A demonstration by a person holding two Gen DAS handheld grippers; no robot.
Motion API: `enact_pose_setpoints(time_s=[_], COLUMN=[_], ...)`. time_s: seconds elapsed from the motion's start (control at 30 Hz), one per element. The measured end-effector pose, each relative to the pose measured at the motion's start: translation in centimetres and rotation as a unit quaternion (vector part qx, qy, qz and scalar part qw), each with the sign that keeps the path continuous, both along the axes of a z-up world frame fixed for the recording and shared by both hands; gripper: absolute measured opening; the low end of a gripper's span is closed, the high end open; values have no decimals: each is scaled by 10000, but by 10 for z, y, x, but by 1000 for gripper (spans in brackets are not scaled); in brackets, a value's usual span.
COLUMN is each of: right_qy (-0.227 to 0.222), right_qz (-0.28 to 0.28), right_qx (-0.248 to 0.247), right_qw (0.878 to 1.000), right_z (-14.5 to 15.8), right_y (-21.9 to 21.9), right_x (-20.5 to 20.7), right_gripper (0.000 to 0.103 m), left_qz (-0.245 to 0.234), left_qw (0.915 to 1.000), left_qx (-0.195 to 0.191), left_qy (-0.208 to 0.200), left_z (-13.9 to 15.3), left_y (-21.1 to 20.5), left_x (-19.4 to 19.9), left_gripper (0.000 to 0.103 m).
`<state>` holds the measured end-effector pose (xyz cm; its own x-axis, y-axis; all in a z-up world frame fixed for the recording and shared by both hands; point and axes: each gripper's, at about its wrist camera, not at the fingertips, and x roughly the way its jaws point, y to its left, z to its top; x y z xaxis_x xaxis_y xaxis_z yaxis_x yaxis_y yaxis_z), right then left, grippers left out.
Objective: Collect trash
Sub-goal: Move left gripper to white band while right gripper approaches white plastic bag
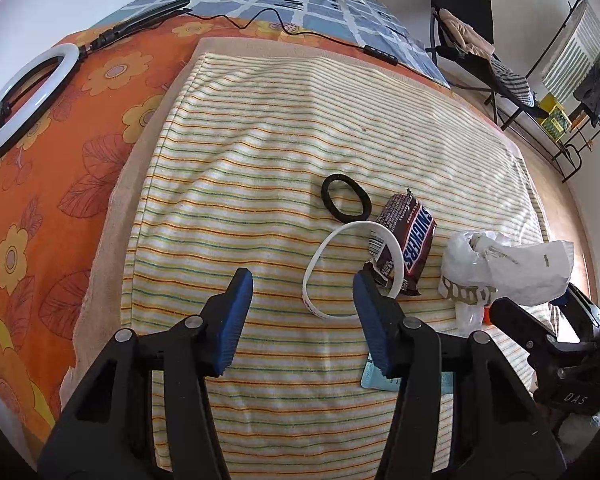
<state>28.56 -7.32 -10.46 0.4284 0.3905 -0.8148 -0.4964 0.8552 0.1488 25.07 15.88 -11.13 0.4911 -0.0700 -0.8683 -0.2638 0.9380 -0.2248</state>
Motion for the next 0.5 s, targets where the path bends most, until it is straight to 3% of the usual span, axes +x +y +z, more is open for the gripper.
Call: enact_pose_setpoints(time_s=[0.3, 0.5], right_qy=[-116, -222], right_qz=[138, 217], right_qx=[-408, -499], right_qw=[9990, 9983], right_z=[-20, -23], right_y=[19, 22], right_x=[9, 11], right_gripper=[93, 91], left_qz=[-127, -149], left_qw=[9997, 9981], left_qx=[157, 561], left_qy=[155, 200], left_z=[-17, -19], left_y=[-5, -9], left_x=[12, 14], left_gripper=[39, 18])
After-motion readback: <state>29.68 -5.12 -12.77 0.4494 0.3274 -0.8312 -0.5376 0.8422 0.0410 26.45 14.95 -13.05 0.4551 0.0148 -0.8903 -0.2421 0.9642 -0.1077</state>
